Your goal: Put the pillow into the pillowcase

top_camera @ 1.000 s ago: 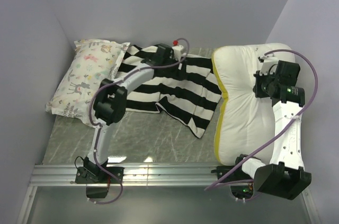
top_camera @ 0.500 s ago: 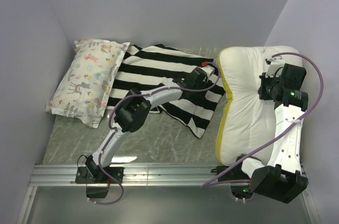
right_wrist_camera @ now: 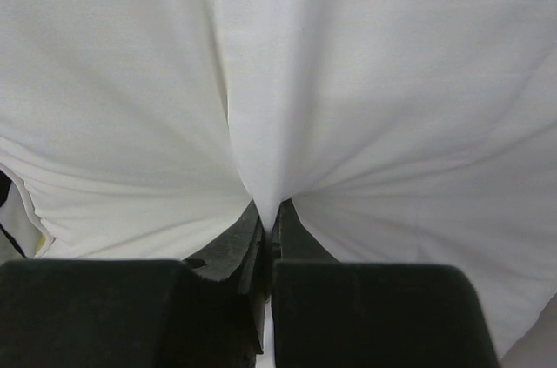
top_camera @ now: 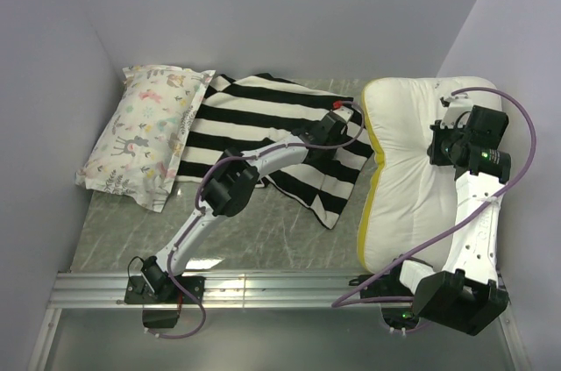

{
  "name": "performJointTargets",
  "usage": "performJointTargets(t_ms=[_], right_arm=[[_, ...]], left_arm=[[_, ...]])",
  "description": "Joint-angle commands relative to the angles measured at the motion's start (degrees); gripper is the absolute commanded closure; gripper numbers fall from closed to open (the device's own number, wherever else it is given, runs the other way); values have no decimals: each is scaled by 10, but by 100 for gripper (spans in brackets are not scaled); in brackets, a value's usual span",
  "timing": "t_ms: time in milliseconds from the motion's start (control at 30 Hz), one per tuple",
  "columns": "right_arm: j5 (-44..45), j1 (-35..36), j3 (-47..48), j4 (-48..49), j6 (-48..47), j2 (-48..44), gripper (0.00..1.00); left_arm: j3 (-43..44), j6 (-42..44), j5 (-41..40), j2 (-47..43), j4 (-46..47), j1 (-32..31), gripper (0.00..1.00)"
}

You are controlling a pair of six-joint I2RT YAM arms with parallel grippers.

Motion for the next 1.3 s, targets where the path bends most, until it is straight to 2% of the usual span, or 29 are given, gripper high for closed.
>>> performJointTargets(t_ms=[0, 67, 133, 167, 233, 467, 633, 667, 733, 800, 867, 1067, 1133, 1233, 1267], right_arm=[[-7, -7, -2, 28, -11, -7, 100], [-7, -8, -2, 30, -11, -5, 100], [-9, -7, -2, 30, -13, -2, 100], [-10, -8, -3, 30, -14, -2, 100], [-16, -8, -3, 29, -17, 5, 100], [-43, -7, -11, 34, -26, 33, 100], [-66, -2, -11, 27, -38, 65, 100], [-70, 1, -11, 24, -41, 69, 100], [-77, 9, -10, 15, -49, 82, 100], [-77, 14, -10, 14, -54, 89, 100], [-77, 15, -10, 14, -56, 94, 100], [-74, 15, -10, 3, -68, 99, 100], [-73, 17, -13, -2, -74, 98, 100], [-72, 18, -17, -5, -79, 99, 100], [-71, 18, -18, -6, -81, 99, 100]], left_arm=[[15, 2, -7, 0, -17, 0, 66], [17, -3, 0, -1, -21, 4, 71], [18, -8, 7, -6, -23, 8, 83], [16, -15, 19, -15, -25, 14, 93], [9, -20, 32, -30, -24, 20, 100], [-101, -41, 164, -178, 37, 74, 100], [-113, -41, 270, -187, 26, 103, 100], [-111, -40, 289, -181, 25, 112, 99], [-99, -39, 351, -169, 9, 122, 90], [-83, -40, 369, -145, -5, 130, 84], [-76, -35, 381, -124, -19, 131, 82], [-85, -22, 295, -106, -29, 141, 80], [-80, -23, 292, -99, -36, 155, 77], [-71, -20, 332, -97, -45, 170, 65], [-77, -15, 343, -106, -44, 177, 56]])
